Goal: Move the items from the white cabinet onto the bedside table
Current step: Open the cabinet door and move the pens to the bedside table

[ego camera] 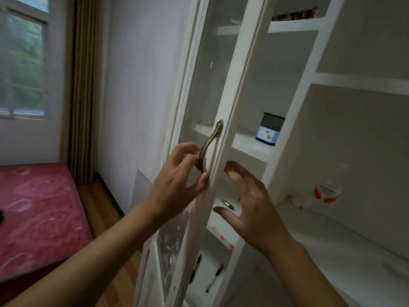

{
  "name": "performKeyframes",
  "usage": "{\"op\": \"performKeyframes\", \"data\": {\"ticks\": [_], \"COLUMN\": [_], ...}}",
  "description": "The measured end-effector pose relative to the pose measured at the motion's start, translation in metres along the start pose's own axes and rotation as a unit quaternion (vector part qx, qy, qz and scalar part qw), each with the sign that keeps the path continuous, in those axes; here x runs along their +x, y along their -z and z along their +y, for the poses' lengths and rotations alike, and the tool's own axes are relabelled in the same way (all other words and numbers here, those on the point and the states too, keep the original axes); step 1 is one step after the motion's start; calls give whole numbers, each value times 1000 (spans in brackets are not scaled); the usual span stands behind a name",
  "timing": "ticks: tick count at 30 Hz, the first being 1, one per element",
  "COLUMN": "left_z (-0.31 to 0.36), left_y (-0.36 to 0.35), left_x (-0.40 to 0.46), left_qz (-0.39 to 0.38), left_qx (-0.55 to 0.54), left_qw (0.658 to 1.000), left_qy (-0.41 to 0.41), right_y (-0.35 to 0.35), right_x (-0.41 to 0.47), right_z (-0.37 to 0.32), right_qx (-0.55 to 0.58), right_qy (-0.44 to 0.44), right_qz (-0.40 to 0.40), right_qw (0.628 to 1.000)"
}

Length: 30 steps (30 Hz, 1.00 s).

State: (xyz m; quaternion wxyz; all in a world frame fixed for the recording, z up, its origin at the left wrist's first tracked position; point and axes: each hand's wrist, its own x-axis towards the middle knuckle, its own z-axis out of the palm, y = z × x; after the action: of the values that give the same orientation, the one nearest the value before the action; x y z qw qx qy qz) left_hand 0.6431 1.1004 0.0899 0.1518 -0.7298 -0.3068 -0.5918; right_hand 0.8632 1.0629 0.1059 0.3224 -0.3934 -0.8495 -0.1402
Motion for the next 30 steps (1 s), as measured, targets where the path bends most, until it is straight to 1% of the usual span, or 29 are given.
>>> {"op": "performKeyframes", "data": {"ticks": [8, 15, 24, 30], "left_z": [-29, -46, -65, -80], "left_y": [64, 114, 163, 185], "left_x": [-16, -45, -85, -104], "left_qz": [19, -54, -90, -96], "left_qx": [25, 79, 203, 256], "left_qw": [999, 995, 975, 960], "left_qy": [5, 33, 32, 69], "right_y": [-37, -62, -101, -128], "right_x": [35, 63, 94, 113], "right_z": [-49, -77, -120, -146], "right_qx": [52, 82, 131, 171], "right_qy": [76, 132, 150, 145], "right_qz": [49, 69, 54, 50], "right_qw": [995, 985, 978, 973]}}
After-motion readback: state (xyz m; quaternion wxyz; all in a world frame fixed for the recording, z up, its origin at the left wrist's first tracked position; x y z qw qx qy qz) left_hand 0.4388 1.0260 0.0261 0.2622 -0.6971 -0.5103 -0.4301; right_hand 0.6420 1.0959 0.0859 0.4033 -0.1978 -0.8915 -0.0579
